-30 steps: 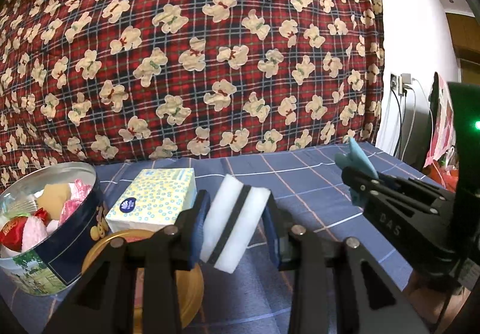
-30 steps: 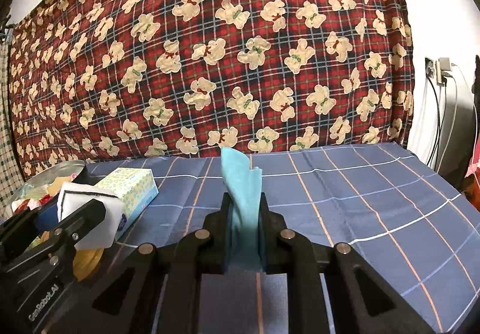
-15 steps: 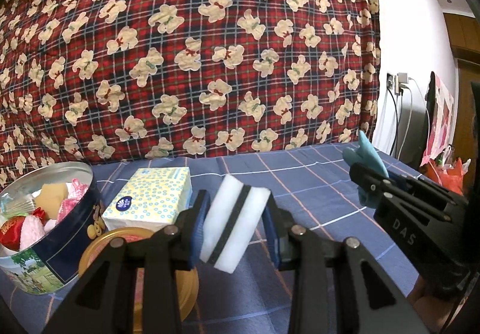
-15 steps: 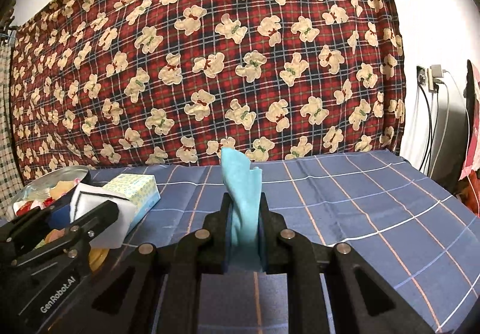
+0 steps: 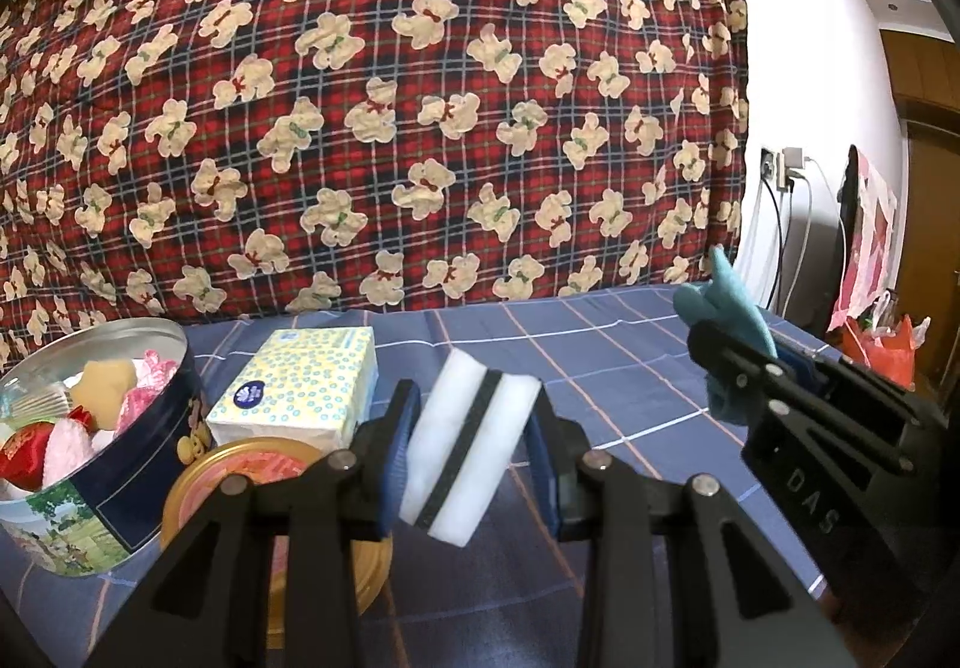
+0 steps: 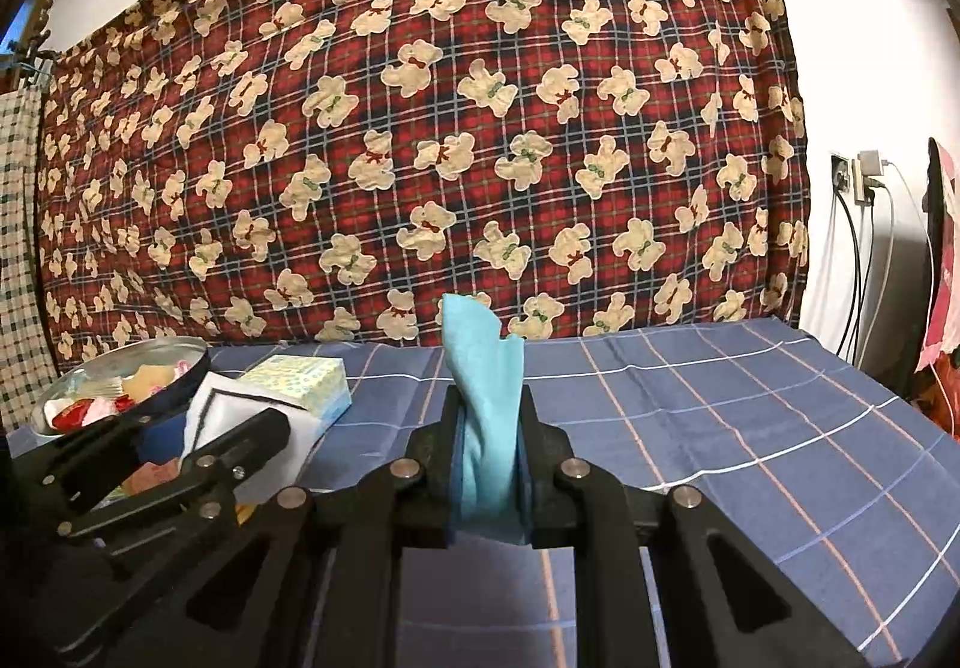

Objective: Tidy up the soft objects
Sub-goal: 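Carry the sponge and teal cloth with both grippers over the silver tin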

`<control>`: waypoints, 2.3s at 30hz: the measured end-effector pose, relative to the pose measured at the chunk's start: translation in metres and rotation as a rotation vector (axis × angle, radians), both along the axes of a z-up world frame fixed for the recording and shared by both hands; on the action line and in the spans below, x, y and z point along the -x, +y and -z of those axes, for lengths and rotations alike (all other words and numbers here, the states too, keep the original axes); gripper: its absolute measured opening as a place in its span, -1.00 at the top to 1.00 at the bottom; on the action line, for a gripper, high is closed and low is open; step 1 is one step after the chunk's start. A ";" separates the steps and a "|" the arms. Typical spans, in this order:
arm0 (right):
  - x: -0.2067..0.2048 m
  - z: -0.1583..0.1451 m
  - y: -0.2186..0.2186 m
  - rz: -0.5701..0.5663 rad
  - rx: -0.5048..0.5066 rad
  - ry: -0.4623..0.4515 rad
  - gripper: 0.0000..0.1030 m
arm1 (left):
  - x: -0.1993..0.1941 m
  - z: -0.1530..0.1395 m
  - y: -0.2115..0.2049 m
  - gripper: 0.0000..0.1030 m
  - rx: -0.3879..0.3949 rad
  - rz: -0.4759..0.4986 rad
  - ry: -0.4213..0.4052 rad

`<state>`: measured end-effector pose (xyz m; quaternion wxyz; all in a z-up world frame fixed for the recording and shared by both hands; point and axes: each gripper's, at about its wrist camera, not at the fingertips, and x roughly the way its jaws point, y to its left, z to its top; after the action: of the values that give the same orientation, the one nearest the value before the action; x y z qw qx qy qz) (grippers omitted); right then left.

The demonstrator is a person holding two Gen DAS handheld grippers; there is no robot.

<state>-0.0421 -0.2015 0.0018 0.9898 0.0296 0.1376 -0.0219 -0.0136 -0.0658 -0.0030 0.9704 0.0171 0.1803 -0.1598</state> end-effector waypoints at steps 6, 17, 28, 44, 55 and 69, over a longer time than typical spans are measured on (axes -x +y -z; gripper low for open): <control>0.006 0.001 0.009 -0.012 -0.024 0.001 0.69 | 0.003 -0.001 0.009 0.35 0.014 0.000 0.009; 0.008 0.002 0.042 -0.079 -0.044 0.003 0.69 | 0.011 -0.002 0.047 0.35 0.021 -0.055 0.016; -0.001 -0.002 0.095 -0.198 -0.066 0.027 0.69 | 0.013 -0.015 0.112 0.35 0.046 -0.148 -0.019; -0.028 -0.018 0.186 -0.381 -0.035 0.029 0.69 | 0.005 -0.026 0.187 0.35 0.029 -0.275 -0.036; -0.061 -0.026 0.230 -0.449 -0.062 0.059 0.69 | -0.003 -0.042 0.245 0.35 0.046 -0.363 -0.058; -0.146 -0.034 0.277 -0.466 -0.125 0.200 0.69 | -0.071 -0.062 0.304 0.35 0.075 -0.457 0.032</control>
<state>0.1042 0.0751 0.0362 0.9460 0.0558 0.2387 0.2122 0.0570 0.2386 0.0590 0.9783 -0.0629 0.1887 0.0573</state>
